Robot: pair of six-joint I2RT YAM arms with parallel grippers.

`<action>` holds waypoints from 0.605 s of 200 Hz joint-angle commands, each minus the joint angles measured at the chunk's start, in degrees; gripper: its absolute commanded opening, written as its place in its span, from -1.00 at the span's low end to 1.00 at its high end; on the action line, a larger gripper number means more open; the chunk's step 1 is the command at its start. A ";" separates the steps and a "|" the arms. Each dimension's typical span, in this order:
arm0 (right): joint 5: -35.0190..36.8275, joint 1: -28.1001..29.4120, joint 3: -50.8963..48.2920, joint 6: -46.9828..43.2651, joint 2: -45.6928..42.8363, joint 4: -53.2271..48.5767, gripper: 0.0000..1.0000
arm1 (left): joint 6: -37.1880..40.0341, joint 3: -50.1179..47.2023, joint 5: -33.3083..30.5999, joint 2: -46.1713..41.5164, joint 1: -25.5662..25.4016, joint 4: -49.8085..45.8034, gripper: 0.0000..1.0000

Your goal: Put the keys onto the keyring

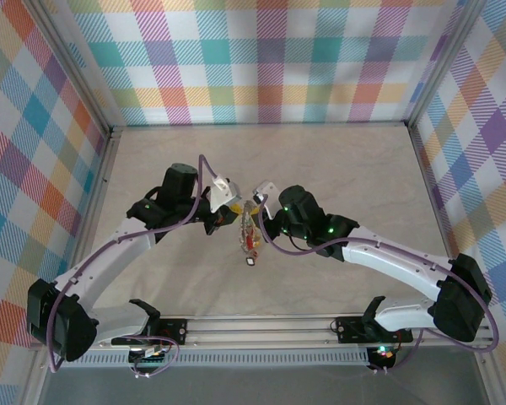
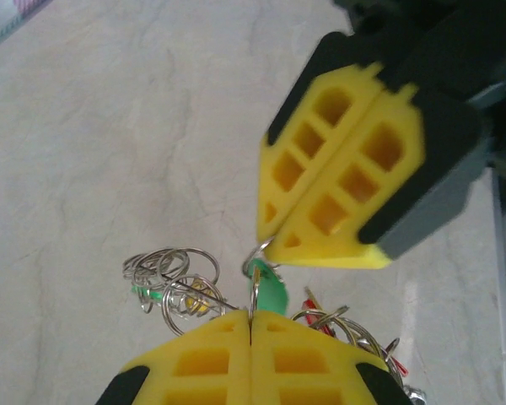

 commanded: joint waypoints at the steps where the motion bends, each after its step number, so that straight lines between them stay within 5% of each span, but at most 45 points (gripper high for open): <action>1: -0.85 0.09 0.15 1.77 -0.61 3.13 -1.00 | -4.35 -1.21 -1.92 0.20 -0.55 5.06 -1.00; 121: 3.34 0.14 2.94 3.79 2.59 2.44 -1.00 | -7.98 -2.60 0.36 1.12 -1.22 10.21 -1.00</action>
